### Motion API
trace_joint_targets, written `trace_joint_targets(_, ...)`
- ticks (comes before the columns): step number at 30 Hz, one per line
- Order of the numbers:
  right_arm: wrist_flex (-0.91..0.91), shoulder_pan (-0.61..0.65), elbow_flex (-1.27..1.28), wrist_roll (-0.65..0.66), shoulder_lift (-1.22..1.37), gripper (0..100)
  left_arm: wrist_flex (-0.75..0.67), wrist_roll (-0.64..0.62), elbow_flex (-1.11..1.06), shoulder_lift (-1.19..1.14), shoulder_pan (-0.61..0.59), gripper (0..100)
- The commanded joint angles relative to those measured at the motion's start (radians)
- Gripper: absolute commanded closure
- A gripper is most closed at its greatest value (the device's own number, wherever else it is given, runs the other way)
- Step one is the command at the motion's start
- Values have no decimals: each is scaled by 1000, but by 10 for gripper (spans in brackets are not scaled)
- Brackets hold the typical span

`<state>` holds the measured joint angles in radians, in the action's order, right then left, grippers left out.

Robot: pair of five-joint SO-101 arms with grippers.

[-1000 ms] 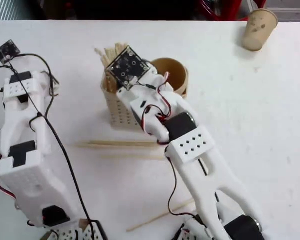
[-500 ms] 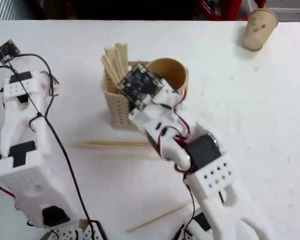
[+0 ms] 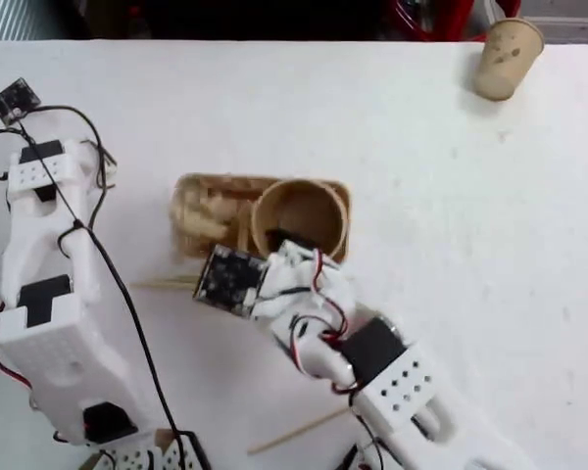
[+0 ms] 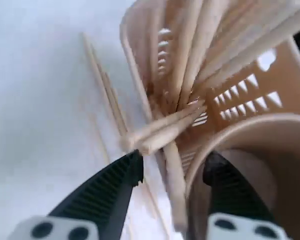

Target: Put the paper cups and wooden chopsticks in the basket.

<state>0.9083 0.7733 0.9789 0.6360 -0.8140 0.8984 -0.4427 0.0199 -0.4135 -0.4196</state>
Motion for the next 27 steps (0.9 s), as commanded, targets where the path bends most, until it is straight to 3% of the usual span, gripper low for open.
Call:
trace_joint_targets(1, -28, 84, 187, -20, 18, 808, -21, -3, 9, 4, -12, 831)
trace_joint_targets(12, -231, 120, 361, -57, 18, 806, -21, -3, 9, 4, -12, 831)
trace_joint_targets(23, -257, 114, 368, -49, 16, 806, -21, -3, 9, 4, -12, 831)
trace_joint_targets(27, -251, 25, 281, -49, 16, 807, -21, -3, 9, 4, -12, 831)
